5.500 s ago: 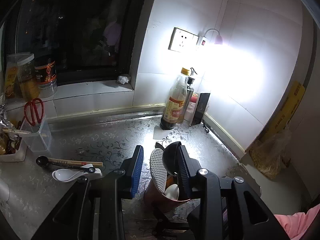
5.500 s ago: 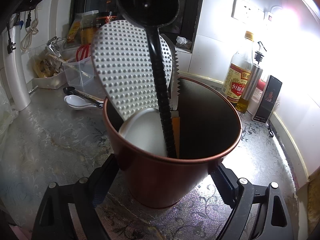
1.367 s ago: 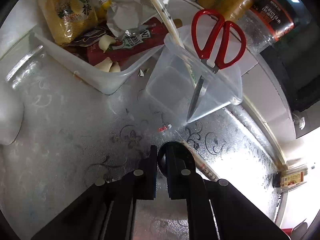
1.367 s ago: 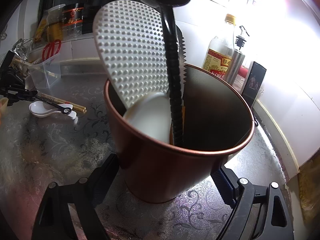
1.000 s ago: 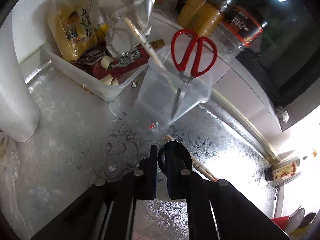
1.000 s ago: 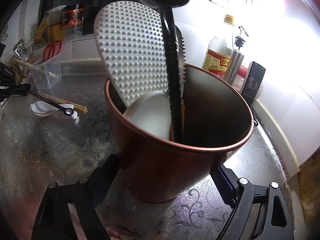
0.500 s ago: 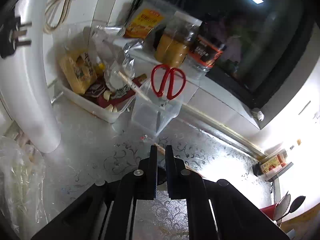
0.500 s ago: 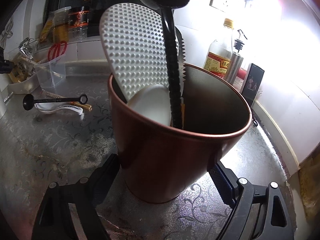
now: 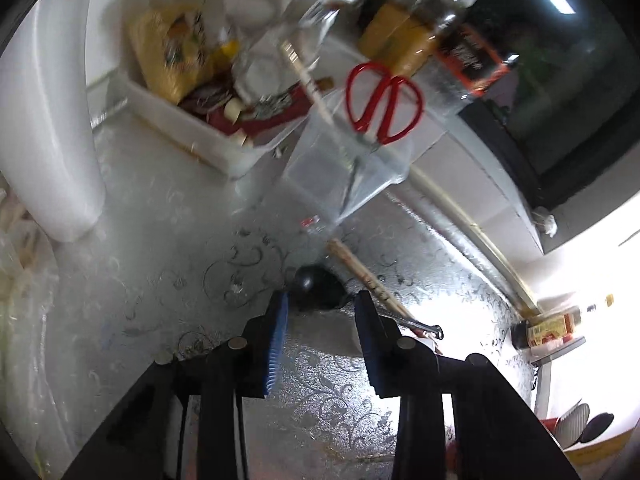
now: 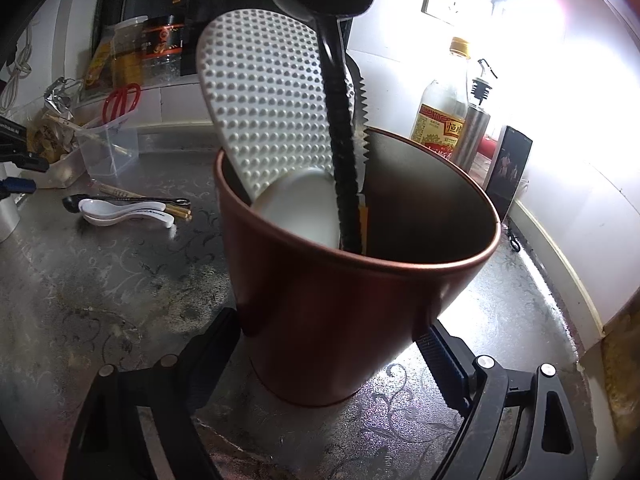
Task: Organize utensils
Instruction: 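Lift the black ladle with the left tool off the counter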
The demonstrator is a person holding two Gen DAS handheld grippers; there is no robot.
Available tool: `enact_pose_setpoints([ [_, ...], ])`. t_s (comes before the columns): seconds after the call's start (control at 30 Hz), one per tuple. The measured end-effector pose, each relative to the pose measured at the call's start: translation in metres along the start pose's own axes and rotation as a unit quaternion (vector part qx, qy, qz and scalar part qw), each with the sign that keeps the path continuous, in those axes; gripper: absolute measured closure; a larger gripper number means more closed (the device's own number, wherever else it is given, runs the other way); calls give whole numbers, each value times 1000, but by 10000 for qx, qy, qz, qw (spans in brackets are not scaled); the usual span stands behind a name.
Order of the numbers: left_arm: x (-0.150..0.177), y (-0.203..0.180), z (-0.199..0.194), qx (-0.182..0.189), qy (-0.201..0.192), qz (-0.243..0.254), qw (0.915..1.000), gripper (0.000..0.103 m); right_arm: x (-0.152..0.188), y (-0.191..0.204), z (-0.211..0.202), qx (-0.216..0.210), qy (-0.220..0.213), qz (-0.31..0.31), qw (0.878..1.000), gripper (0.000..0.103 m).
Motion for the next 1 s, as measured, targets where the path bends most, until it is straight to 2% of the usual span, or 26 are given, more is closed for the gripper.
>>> enact_pose_setpoints([
  [0.13, -5, 5, 25, 81, 217, -288, 9993, 68, 0, 1, 0, -15, -4, -5, 10000, 13],
  [0.27, -10, 12, 48, -81, 367, -453, 9983, 68, -1, 2, 1, -27, -4, -14, 10000, 13],
  [0.37, -10, 9, 59, -94, 470, -428, 9979, 68, -2, 3, 1, -32, -5, -14, 10000, 13],
  [0.47, -8, 9, 68, -282, 519, -363, 9976, 68, -3, 3, 2, -32, -5, -14, 10000, 13],
  [0.53, -6, 8, 74, -283, 578, -378, 9972, 75, -3, 3, 3, -40, -2, -9, 10000, 13],
  [0.63, -6, 8, 77, -411, 554, -283, 9972, 93, -4, 4, 4, -50, 1, -6, 10000, 13],
  [0.7, -4, 9, 78, -428, 552, -312, 9971, 97, -4, 4, 4, -49, 0, -8, 10000, 13],
  [0.83, -3, 9, 70, -322, 393, -322, 9982, 99, -4, 4, 4, -48, 1, -6, 10000, 13],
  [1.0, -2, 3, 38, -162, 19, -139, 9998, 99, -4, 4, 4, -46, 3, -5, 10000, 13],
])
Point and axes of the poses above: each gripper's, at about its wrist camera, not at the fingertips, and z roughly the way its jaws point, y to its left, x to its underside, the point moved 10 cm from there along z, roughly the way its jaws point, and after that the axes turned 3 degrees about -z, right-handed, at the moved point
